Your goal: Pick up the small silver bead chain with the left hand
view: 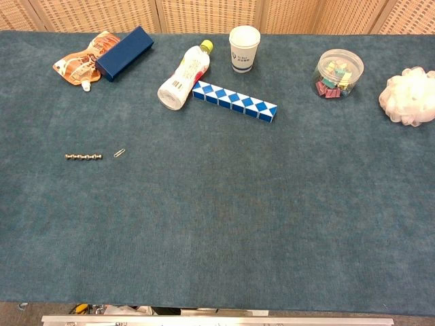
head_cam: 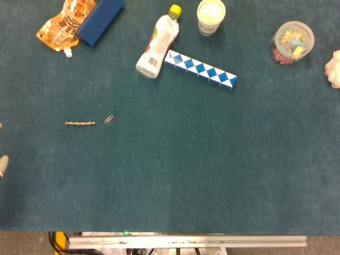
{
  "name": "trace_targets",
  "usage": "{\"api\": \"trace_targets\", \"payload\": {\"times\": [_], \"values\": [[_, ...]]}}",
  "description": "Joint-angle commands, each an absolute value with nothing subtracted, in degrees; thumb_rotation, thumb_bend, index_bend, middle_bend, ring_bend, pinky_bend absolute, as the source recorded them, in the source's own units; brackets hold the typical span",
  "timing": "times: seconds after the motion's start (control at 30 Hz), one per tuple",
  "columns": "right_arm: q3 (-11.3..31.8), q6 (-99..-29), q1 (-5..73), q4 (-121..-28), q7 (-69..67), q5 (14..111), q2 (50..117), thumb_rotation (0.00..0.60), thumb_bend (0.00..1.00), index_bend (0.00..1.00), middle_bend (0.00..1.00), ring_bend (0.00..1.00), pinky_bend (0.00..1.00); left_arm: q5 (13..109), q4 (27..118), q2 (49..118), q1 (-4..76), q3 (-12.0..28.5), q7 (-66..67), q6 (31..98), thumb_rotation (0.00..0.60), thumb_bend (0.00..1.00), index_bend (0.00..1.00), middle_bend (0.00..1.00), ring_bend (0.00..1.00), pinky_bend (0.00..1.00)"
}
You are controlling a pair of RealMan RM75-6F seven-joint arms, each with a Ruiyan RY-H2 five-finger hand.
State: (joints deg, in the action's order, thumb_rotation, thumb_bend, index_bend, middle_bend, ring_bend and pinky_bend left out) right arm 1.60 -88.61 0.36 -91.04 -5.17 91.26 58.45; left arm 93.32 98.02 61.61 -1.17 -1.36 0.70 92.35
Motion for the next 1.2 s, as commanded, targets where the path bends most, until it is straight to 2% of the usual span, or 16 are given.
{"api": "trace_targets", "payload": {"times": [0.03,0.5,0.83,0.9,1.0,1.07,1.2], "values": [[1.7,-88.1,0.9,-91.4,-4.8,91.2,58.4,0.6,0.33,0.52,0.57,0.45,0.49,93.2,98.0,61.7,-1.2,-1.3,0.8,92.3,0.6,0.26,0.28,0.47,0.44,0.39],[2.8,-90.6,1.5,-93.3,-5.1,92.7,56.8,0.6,0.33,0.52,0.57,0.45,0.49,94.2,97.5,61.4,-0.9,-1.7,0.7,91.9,0.6,0.26,0.28,0.47,0.44,0.39],[3.6,-91.0,1.9,-94.9,-3.3,92.5,56.1,0.6,0.33,0.52,0.57,0.45,0.49,95.3,98.8,59.1,4.1,-1.8,1.2,84.1,0.6,0.26,0.27,0.47,0.44,0.39],[3.7,-91.1,2.0,-95.2,-2.9,92.5,56.0,0.6,0.33,0.52,0.57,0.45,0.49,95.3,99.4,58.6,6.1,-1.8,1.2,80.9,0.6,0.26,0.27,0.5,0.46,0.43],[3.8,-91.3,1.9,-95.5,-2.6,92.4,56.0,0.6,0.33,0.52,0.57,0.45,0.49,94.6,99.9,58.3,8.9,-1.3,1.9,76.5,0.6,0.25,0.27,0.57,0.53,0.61],[3.7,-91.1,1.9,-95.6,-2.4,92.3,56.0,0.6,0.33,0.52,0.57,0.45,0.49,93.9,100.0,58.6,10.6,-0.5,3.3,74.4,0.6,0.25,0.28,0.63,0.6,0.73],[3.7,-90.7,2.1,-95.9,-1.9,92.1,55.8,0.6,0.33,0.52,0.57,0.45,0.49,91.7,100.2,59.6,13.4,1.1,5.6,70.9,0.6,0.25,0.32,0.75,0.74,0.88]]}}
